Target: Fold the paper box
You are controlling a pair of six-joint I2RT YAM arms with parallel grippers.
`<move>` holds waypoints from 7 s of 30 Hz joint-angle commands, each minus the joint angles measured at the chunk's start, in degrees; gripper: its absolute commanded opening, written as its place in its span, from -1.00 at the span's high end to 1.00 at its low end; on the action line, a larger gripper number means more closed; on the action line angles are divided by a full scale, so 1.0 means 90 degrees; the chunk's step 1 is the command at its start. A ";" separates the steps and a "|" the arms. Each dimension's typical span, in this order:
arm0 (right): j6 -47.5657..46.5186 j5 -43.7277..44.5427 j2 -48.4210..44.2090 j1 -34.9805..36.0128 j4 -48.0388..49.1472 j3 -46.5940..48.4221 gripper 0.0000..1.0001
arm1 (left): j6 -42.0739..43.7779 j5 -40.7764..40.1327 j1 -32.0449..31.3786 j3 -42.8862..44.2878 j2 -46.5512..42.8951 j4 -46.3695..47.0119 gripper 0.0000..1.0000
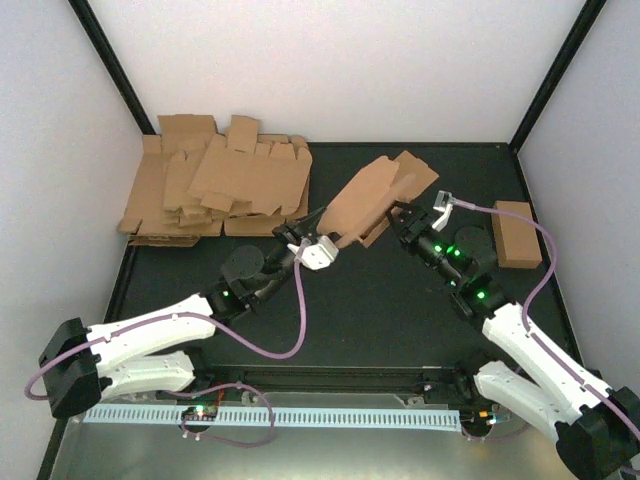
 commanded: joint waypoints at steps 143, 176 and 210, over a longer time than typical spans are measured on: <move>-0.4095 -0.2804 0.2658 0.0421 -0.0891 -0.1897 0.96 | -0.5786 0.4033 0.1624 -0.3832 -0.0596 0.1327 0.97; -0.4977 -0.0488 0.0897 0.0148 -0.3604 -0.1225 0.61 | -0.5397 0.3695 0.1583 -0.3662 -0.1380 0.0484 0.97; -0.5301 -0.3618 0.2568 -0.1537 -0.2906 -0.1215 0.79 | -0.5332 0.3694 0.1597 -0.3609 -0.1407 0.0326 0.97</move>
